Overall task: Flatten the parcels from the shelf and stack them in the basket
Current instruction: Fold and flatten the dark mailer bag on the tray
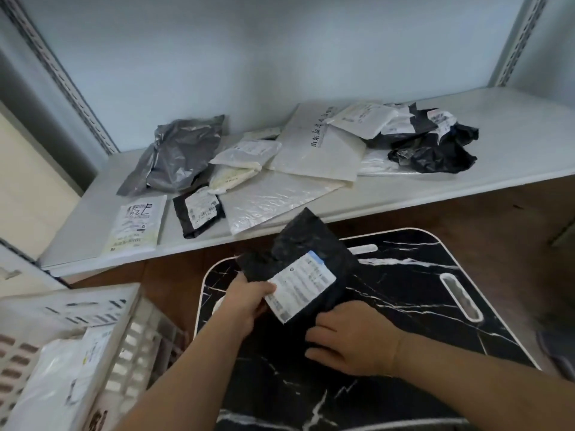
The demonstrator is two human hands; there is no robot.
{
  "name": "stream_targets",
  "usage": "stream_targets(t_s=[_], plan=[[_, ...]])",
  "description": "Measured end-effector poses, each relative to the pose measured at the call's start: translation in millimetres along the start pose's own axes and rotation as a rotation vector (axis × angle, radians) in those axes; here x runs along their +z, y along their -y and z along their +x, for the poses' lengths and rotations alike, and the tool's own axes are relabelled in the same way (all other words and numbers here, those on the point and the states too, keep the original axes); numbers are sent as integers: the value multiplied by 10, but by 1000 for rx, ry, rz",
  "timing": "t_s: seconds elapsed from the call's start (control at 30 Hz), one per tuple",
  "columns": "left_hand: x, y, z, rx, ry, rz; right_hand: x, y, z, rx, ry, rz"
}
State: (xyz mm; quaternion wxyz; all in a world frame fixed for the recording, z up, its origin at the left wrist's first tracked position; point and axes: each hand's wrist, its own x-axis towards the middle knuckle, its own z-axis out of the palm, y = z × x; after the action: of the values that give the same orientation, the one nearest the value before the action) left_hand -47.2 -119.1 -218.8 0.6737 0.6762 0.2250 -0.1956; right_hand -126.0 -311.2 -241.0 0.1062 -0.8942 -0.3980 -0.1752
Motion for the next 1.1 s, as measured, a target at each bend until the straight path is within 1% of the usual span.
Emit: stream_targets(t_s=[0.03,0.1,0.13,0.17,0.23,0.33,0.37,0.43,0.47,0.5,0.53,0.6,0.67,0.73,0.8,0.93,1.1], plan=[[-72,64,5,-3,11,120,-12,15,16,68,-27,10],[-230,193,16,-32,51,339,-22,-62,27,275,-95,15],[-299,260,12,-49,50,425,-3,-112,5,385,-82,3],[-356,332,21,-53,33,483,28,-157,-38,483,-25,-5],[-439,483,45,13,-48,558,171,-194,-134,606,130,-17],[-469,678,70,240,-214,787,439,-84,-162,701,267,-56],[-448,743,55,327,-233,909,524,-5,-144,725,286,-71],[-366,959,5,478,-211,1141,669,213,-80,750,288,-51],[-329,1085,-16,524,-210,1234,742,333,-64,742,285,-27],[-297,1204,-19,536,-225,1284,822,439,-64,722,284,-13],[-273,1310,-10,514,-223,1280,894,511,-81,696,282,-22],[-257,1454,7,532,-248,1266,989,545,-120,656,296,-59],[-268,1515,11,557,-232,1285,1039,508,-135,632,321,-97],[-281,1545,27,606,-229,1308,1046,495,-130,636,370,-88],[-281,1550,42,615,-231,1324,1053,498,-116,645,393,-69],[-271,1564,57,584,-187,1346,1029,489,-108,643,413,-49],[-276,1496,46,531,-148,1360,986,499,-54,694,520,45]])
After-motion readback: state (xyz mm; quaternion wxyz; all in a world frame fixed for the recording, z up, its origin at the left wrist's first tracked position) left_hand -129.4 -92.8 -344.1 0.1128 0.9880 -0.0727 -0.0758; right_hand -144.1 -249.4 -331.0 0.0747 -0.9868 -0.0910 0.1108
